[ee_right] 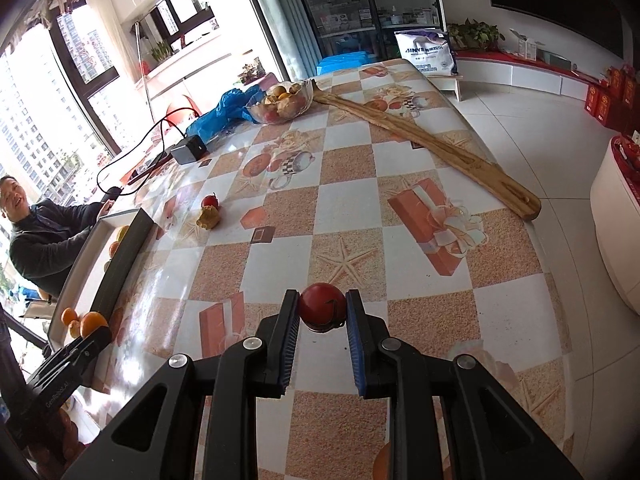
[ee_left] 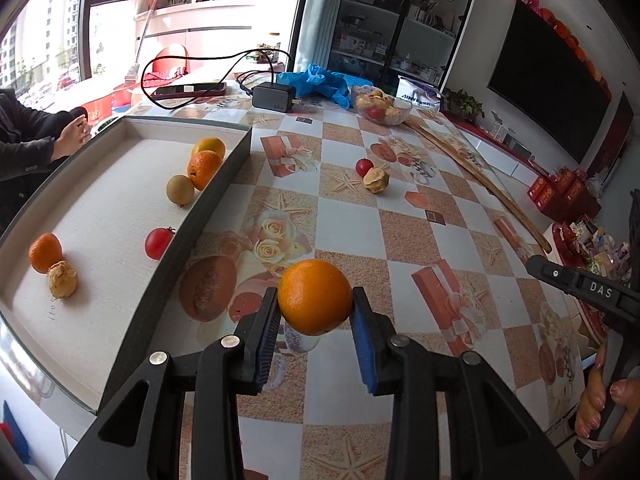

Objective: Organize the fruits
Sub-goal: 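Carry the orange in the left gripper while the right carries the tomato over the tray, then open both grippers over the white tray to drop the orange and tomato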

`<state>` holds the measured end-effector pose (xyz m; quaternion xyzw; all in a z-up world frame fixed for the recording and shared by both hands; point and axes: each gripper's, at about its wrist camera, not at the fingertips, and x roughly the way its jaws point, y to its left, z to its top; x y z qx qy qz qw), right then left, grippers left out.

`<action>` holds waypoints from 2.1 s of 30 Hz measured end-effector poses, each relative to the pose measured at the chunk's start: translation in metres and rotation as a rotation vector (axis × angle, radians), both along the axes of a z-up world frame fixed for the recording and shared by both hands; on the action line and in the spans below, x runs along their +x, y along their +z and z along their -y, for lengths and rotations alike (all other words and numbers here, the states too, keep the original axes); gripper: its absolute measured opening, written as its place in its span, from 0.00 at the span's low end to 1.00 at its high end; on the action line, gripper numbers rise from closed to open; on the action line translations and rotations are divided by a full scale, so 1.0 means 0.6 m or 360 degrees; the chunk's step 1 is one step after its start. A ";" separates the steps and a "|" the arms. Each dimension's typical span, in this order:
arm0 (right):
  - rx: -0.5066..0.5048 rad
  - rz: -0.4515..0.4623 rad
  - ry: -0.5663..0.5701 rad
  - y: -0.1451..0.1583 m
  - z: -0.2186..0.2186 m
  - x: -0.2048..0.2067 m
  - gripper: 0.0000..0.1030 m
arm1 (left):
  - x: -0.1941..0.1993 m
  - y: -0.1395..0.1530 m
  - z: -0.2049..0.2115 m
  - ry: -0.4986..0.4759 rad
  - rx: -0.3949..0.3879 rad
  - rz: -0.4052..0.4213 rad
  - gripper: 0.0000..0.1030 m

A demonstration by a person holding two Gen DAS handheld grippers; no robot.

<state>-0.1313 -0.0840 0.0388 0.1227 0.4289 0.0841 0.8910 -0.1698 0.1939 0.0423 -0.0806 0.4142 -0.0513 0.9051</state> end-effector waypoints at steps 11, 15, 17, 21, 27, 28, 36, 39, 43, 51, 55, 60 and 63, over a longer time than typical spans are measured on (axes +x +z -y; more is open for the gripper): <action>0.0003 -0.0068 0.0240 -0.030 -0.118 0.014 0.24 | -0.014 0.005 -0.048 0.0093 0.0059 0.0020 0.37; 0.0000 -0.0042 0.0307 -0.019 -0.146 0.016 0.24 | -0.018 0.014 -0.078 0.0165 0.0072 0.0037 0.37; 0.0000 -0.0029 0.0337 -0.014 -0.160 0.016 0.24 | -0.021 0.015 -0.090 0.0188 0.0076 0.0046 0.37; -0.0016 -0.0032 0.0401 -0.006 -0.192 0.026 0.24 | -0.016 0.021 -0.121 0.0223 0.0099 0.0033 0.37; -0.0015 0.0041 0.0565 0.042 -0.272 0.053 0.24 | 0.002 0.066 -0.210 0.0391 0.0227 0.0081 0.37; -0.0014 0.0057 0.0603 0.053 -0.291 0.060 0.24 | 0.008 0.071 -0.227 0.0420 0.0243 0.0071 0.37; 0.0058 0.0033 0.0889 0.088 -0.462 0.123 0.24 | 0.072 0.051 -0.298 0.0525 0.0287 -0.0102 0.37; 0.0062 -0.0024 0.0967 0.072 -0.518 0.137 0.24 | 0.083 0.025 -0.306 0.0545 0.0279 -0.0163 0.37; 0.0028 -0.0060 0.1037 0.049 -0.567 0.140 0.24 | 0.092 0.002 -0.316 0.0577 0.0266 -0.0210 0.37; -0.0020 0.0007 0.1033 0.049 -0.570 0.138 0.97 | 0.088 0.008 -0.314 0.0590 0.0304 -0.0153 0.69; -0.0056 0.0150 0.0914 0.085 -0.513 0.141 0.97 | 0.086 0.037 -0.297 0.0571 0.0313 -0.0100 0.72; -0.0229 0.0229 0.0633 0.084 -0.394 0.173 0.97 | 0.090 0.086 -0.233 0.0419 0.0301 0.0005 0.74; -0.0367 0.0181 0.0465 0.044 -0.319 0.197 0.97 | 0.101 0.104 -0.184 0.0312 0.0279 0.0031 0.74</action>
